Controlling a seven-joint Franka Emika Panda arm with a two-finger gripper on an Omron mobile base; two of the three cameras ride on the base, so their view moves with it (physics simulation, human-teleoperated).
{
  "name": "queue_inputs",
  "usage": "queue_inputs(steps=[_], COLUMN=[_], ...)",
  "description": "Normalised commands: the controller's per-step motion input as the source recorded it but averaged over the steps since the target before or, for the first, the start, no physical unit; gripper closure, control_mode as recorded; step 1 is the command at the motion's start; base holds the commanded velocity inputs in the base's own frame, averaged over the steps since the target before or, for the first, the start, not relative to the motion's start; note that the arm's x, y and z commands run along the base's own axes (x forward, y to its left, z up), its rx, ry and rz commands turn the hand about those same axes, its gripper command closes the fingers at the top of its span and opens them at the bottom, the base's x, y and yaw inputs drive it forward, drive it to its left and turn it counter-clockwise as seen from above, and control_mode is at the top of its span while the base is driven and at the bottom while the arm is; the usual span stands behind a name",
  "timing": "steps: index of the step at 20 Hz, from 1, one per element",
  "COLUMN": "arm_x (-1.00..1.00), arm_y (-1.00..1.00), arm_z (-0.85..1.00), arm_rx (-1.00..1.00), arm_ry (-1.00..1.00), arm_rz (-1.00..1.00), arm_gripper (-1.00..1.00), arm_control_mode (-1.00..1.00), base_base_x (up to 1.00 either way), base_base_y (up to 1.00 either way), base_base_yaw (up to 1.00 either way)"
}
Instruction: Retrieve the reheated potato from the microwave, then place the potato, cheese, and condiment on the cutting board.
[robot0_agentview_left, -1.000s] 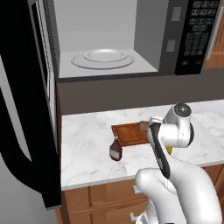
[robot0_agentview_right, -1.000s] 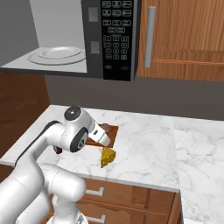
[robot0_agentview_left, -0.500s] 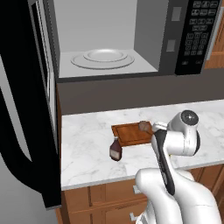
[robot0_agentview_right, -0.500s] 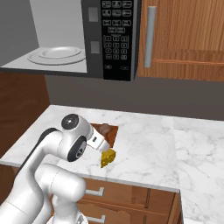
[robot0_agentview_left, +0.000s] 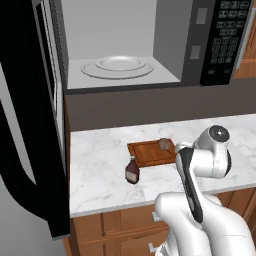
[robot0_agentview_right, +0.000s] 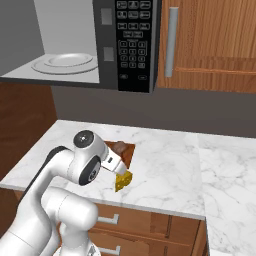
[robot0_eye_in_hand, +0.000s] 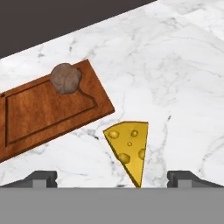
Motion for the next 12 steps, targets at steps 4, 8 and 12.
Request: queue_inputs(steps=[4, 8, 12], arm_x=[-0.13, -0.07, -0.13], arm_y=[0.0, -0.02, -0.05], arm_z=[0.0, 0.0, 0.01], arm_rx=[0.0, 0.0, 0.0], arm_ry=[0.09, 0.1, 0.12], arm_rz=[0.01, 0.0, 0.0], arm_gripper=[-1.0, -1.0, -1.0], arm_control_mode=[-1.0, -1.0, -1.0], base_base_x=[0.0, 0.0, 0.0], base_base_y=[0.0, 0.0, 0.0], base_base_yaw=[0.0, 0.0, 0.0])
